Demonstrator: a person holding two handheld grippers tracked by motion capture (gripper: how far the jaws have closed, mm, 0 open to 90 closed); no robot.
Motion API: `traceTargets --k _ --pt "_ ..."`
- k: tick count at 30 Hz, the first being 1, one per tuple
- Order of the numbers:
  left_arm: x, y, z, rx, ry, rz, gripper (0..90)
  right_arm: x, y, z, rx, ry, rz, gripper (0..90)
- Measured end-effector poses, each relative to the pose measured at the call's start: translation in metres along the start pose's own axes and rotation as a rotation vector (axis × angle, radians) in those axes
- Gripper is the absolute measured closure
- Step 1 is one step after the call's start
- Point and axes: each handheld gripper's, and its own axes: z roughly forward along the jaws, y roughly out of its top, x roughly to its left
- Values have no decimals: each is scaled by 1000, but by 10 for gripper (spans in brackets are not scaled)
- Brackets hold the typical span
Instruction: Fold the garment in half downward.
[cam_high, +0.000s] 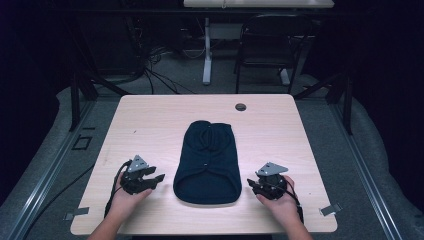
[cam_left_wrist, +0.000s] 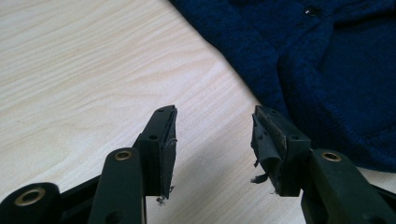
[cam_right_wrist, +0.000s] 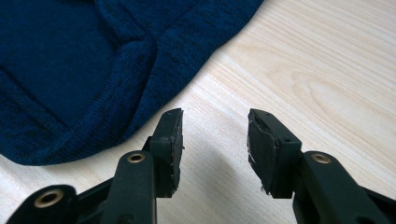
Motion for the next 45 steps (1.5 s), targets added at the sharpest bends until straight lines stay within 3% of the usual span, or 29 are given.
traceTargets --k 15,21,24,28,32,34,36,38,39,43,45 --pt "-2 2 0 -8 -1 5 508 1 2 2 -10 16 -32 555" --pt "-5 10 1 -10 -33 49 589 3 6 7 34 46 -52 612" --pt "-10 24 14 5 -99 73 683 4 20 10 45 66 -82 683" --pt "-17 38 27 27 -93 107 721 3 39 19 57 116 -102 766" --pt "-21 58 48 47 -93 125 748 3 54 33 92 106 -151 793" --pt "-22 66 57 56 -85 143 787 5 67 46 97 104 -198 813" --pt "-24 71 67 69 -65 167 797 5 71 50 103 97 -212 814" --pt "-27 74 74 84 -68 194 813 5 76 57 105 102 -214 826" --pt "-30 75 81 115 -62 217 827 4 79 64 116 108 -212 831" --pt "-33 73 88 136 -68 231 845 4 80 72 131 118 -216 843" --pt "-33 73 88 135 -78 219 854 7 79 76 145 122 -223 847"
